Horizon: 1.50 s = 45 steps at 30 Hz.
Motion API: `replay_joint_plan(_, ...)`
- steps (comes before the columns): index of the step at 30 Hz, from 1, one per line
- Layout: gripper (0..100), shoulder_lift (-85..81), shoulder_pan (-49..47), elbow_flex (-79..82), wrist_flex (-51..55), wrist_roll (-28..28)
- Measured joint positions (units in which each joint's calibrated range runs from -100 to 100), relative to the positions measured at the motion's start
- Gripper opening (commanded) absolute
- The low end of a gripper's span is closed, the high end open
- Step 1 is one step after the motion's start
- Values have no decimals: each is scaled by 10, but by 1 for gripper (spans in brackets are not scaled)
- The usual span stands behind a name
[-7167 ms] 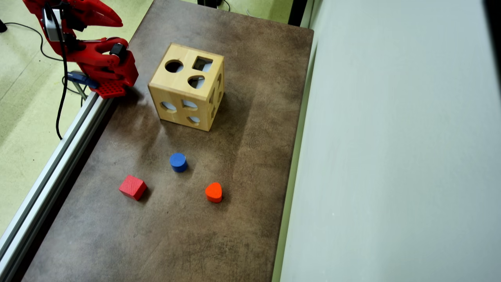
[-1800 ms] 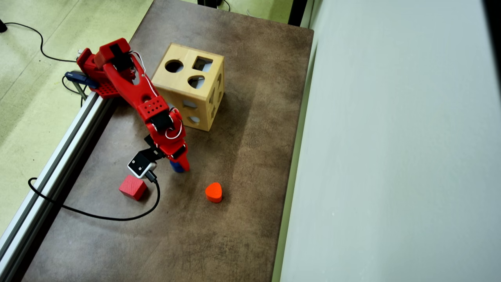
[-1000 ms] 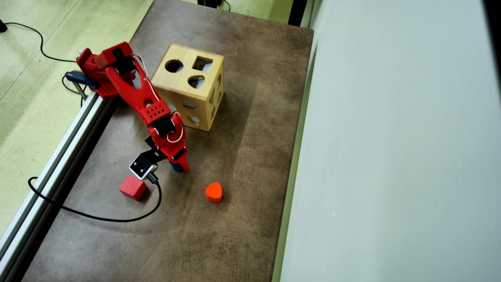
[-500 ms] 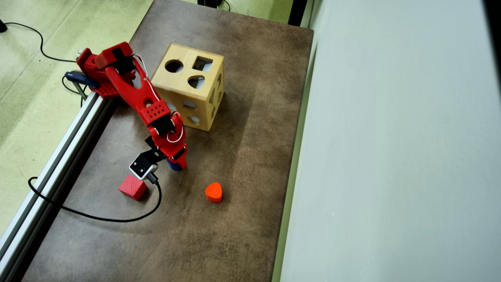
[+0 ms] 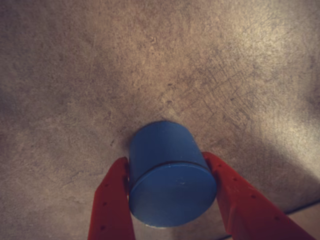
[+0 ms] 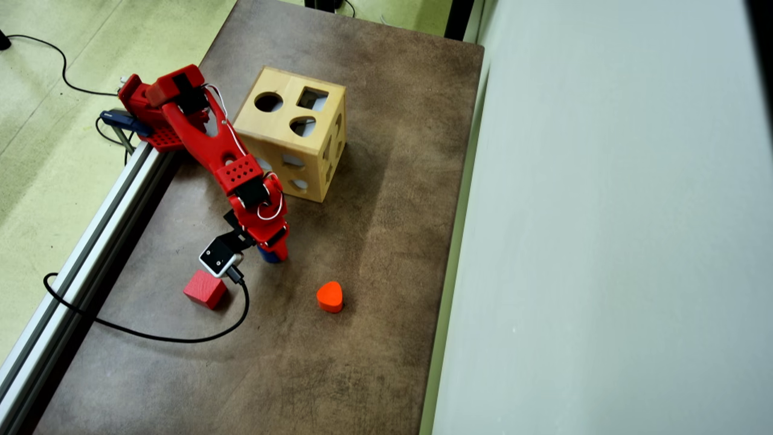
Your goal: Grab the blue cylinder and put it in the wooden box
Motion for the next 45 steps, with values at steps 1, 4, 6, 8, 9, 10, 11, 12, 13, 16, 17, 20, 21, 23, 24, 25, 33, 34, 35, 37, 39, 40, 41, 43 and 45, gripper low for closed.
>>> replay_joint_plan(1,13,-4,1,0,1,0)
replay_joint_plan(4,13,-28,1,0,1,0)
replay_joint_plan(6,13,-42,1,0,1,0)
replay_joint_plan(8,13,-53,1,0,2,0)
replay_joint_plan(9,13,-58,1,0,5,0)
replay_joint_plan(10,13,-63,1,0,9,0)
replay_joint_plan(11,13,-69,1,0,14,0)
replay_joint_plan(12,13,-78,1,0,23,0)
replay_joint_plan(13,13,-88,1,0,32,0)
replay_joint_plan(16,13,-131,1,0,67,0)
replay_joint_plan(17,13,-145,1,0,78,0)
replay_joint_plan(20,13,-199,1,0,111,0)
replay_joint_plan(21,13,-219,1,0,119,0)
replay_joint_plan(23,13,-252,1,0,130,0)
replay_joint_plan(24,13,-269,0,0,135,0)
replay_joint_plan(25,13,-287,0,0,140,0)
replay_joint_plan(33,13,-389,-45,0,242,0)
replay_joint_plan(34,13,-398,-55,0,253,0)
replay_joint_plan(35,13,-408,-66,0,264,0)
replay_joint_plan(37,13,-427,-90,0,278,0)
replay_joint_plan(39,13,-445,-116,0,289,0)
replay_joint_plan(40,13,-454,-128,0,295,0)
replay_joint_plan(41,13,-463,-142,0,299,0)
replay_joint_plan(43,13,-478,-164,0,309,0)
replay_joint_plan(45,13,-492,-186,0,315,0)
